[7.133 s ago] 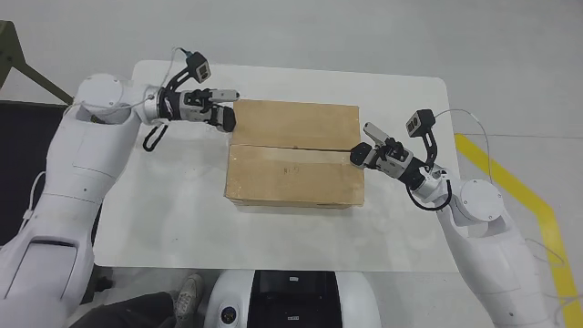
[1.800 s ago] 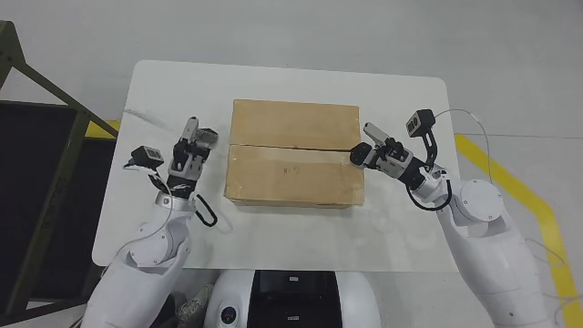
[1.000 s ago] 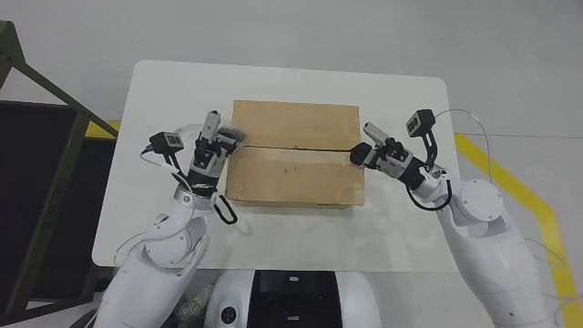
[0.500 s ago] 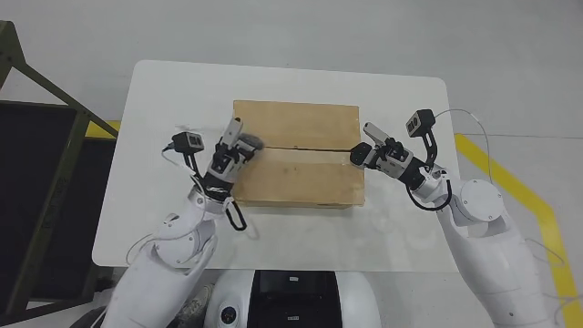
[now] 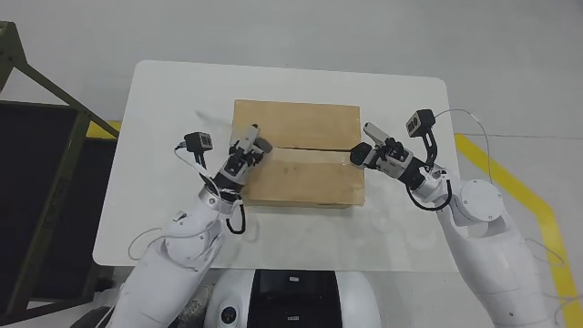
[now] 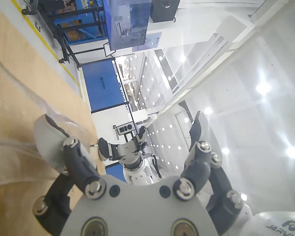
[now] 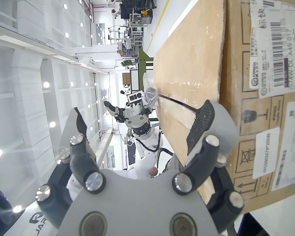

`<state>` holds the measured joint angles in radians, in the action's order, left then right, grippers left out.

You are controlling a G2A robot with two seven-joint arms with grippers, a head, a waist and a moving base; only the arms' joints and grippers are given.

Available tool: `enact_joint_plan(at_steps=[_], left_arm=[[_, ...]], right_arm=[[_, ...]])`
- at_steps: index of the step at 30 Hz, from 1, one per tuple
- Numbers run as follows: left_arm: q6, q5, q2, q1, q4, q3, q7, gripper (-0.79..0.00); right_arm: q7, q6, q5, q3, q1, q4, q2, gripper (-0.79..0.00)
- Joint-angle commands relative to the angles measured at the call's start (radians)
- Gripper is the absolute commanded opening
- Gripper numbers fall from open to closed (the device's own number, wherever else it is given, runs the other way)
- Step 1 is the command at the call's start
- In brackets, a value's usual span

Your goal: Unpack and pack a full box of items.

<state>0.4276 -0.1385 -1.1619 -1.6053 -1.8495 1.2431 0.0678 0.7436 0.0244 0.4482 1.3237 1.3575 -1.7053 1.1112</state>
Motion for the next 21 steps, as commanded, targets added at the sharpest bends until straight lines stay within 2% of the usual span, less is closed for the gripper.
enact_joint_plan(at_steps=[1,6,10,13,21], left_arm=[[0.002,0.024,-0.002,0.003,0.01,-0.002,-0.008,0.0],[0.023,0.055,-0.008,0.007,0.031,-0.013,-0.021,0.0],[0.103,0.062,-0.012,-0.002,0.019,0.001,-0.06,0.0],[0.127,0.056,-0.013,-0.011,0.002,0.017,-0.075,0.0],[0.07,0.01,-0.013,-0.002,-0.029,0.082,-0.059,0.0]], right_arm=[[0.0,0.0,0.0,0.0,0.0,0.0,0.0,0.0],[0.0,0.0,0.0,0.0,0.0,0.0,0.0,0.0],[0.0,0.0,0.0,0.0,0.0,0.0,0.0,0.0],[0.0,0.0,0.0,0.0,0.0,0.0,0.0,0.0],[0.0,0.0,0.0,0.0,0.0,0.0,0.0,0.0]])
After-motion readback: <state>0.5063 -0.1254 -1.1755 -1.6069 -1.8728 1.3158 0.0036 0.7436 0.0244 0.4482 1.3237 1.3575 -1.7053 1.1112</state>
